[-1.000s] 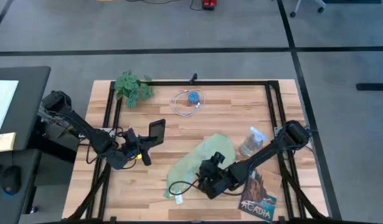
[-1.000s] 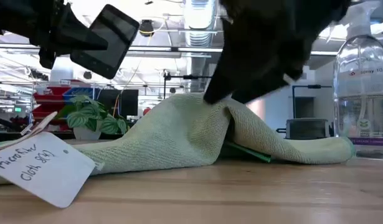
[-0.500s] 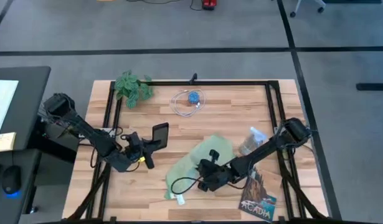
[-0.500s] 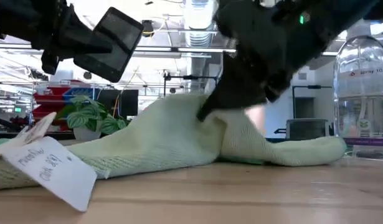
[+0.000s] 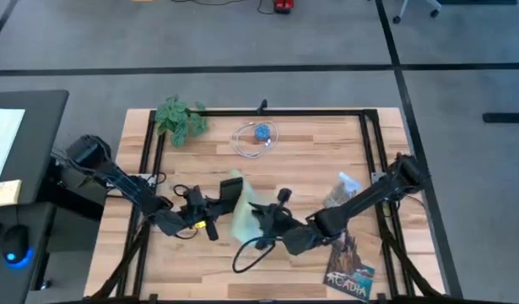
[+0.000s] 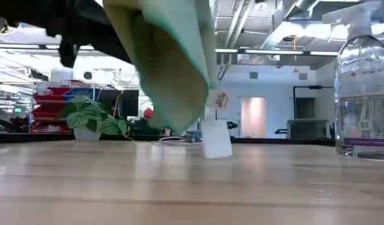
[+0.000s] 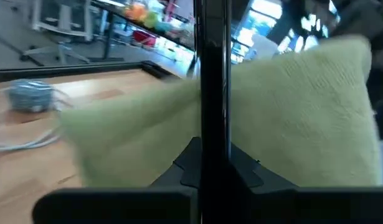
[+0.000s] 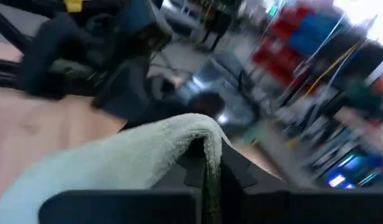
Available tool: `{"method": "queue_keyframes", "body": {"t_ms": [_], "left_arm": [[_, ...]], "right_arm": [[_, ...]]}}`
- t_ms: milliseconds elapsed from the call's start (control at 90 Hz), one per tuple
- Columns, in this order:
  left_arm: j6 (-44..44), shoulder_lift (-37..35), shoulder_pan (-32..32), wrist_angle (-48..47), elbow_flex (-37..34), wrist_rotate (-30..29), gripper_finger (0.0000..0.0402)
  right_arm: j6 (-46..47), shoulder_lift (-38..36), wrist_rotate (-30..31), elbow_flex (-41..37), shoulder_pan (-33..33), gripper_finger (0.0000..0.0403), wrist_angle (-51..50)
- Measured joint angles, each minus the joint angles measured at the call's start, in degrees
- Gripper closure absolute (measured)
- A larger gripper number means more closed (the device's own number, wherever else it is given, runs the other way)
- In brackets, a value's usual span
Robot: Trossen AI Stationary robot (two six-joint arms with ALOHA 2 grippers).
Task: Apply microfiber cloth
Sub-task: Wipe the front of the phone with the light green microfiber cloth
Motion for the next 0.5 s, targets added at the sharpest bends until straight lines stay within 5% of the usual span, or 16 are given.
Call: {"method": "queue_keyframes", "body": {"t_ms": [278,500], "left_arm": [[1.2,3.7,2.5,-0.3,4.2,6.9,0.0393],[0.7,3.6,2.9,-0.5,4.4,7.7,0.0393]], "right_arm": [[-37.8,8.3,1.3,3.0,-2.5,0.0402,19.0],[-46.6,9.3,5.2,3.0,-4.0,0.0403,24.4]]}}
